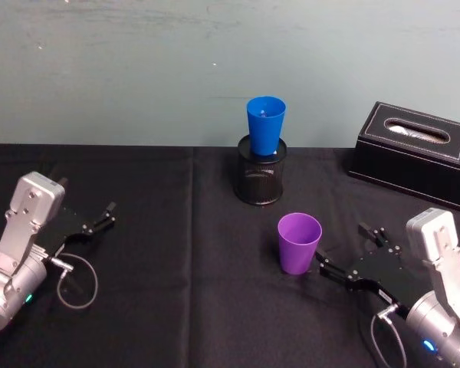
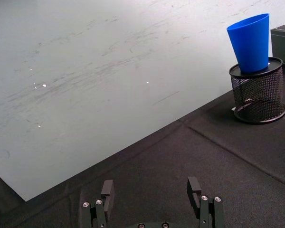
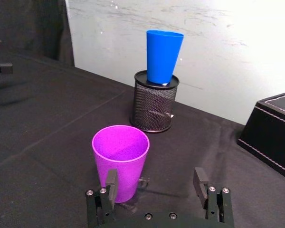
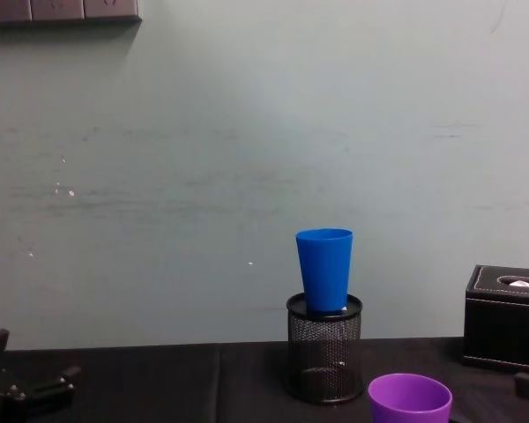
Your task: Pick up one cup with a gripper and tap it against the other cup.
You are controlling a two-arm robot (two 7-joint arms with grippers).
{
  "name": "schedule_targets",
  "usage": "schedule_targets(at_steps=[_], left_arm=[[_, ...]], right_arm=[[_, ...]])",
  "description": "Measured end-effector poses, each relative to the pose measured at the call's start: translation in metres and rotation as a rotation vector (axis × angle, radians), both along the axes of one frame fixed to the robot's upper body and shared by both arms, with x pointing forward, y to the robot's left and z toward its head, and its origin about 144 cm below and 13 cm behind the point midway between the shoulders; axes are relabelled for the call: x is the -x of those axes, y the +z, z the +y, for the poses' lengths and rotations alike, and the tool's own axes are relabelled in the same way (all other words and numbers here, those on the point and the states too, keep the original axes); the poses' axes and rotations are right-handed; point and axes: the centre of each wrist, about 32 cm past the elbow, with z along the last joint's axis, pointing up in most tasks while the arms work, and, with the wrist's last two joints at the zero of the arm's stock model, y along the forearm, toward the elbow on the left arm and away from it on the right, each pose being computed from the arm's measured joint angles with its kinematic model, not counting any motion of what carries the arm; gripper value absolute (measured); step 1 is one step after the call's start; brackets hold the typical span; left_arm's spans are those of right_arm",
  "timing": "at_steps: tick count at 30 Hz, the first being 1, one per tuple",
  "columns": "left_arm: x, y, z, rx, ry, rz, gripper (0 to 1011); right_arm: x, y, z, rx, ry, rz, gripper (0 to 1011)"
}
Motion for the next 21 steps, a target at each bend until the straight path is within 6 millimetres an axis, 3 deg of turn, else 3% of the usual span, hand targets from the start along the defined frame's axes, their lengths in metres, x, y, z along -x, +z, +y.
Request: schedule_targets(at_steps=[21], left_arm=[[0.000, 0.000, 0.000, 0.000, 0.000, 0.000, 1012]], right_arm=[[-0.003, -0.016, 0.019, -0.018, 0.067, -0.019, 1004]])
